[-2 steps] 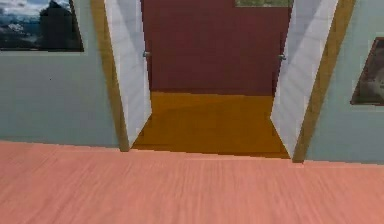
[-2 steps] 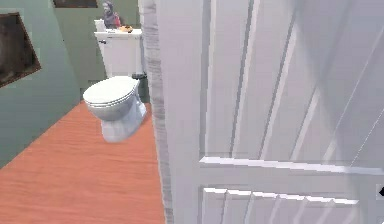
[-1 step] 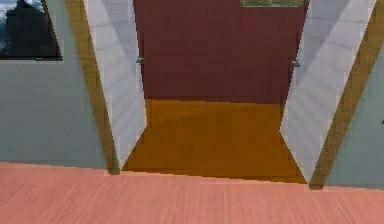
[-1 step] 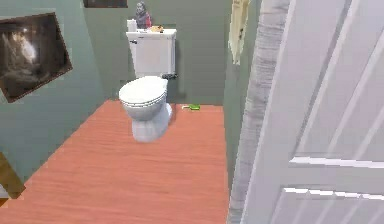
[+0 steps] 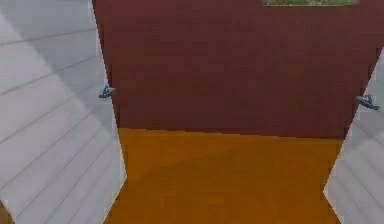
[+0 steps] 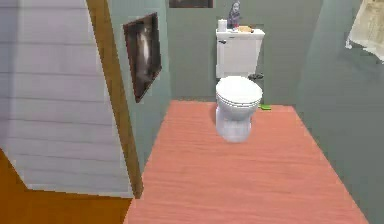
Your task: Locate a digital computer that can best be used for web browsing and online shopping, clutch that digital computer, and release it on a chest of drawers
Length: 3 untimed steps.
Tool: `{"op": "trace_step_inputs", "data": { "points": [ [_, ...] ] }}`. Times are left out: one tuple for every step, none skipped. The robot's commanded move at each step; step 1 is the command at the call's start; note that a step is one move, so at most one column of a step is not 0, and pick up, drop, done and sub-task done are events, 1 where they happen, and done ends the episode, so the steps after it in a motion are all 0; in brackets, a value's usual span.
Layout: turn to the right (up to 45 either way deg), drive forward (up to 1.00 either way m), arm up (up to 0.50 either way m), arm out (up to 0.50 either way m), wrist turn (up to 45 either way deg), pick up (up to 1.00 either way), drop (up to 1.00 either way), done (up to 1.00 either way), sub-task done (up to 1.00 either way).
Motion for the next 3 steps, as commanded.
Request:
{"op": "trace_step_inputs", "data": {
  "points": [
    [0.0,1.00,0.00,0.00,0.0,0.00,0.00,0.00,0.00],
    [-6.0,0.00,0.00,0.00,0.0,0.00,0.00,0.00,0.00],
    [0.0,0.45,0.00,0.00,0.0,0.00,0.00,0.00,0.00]
  ]
}}
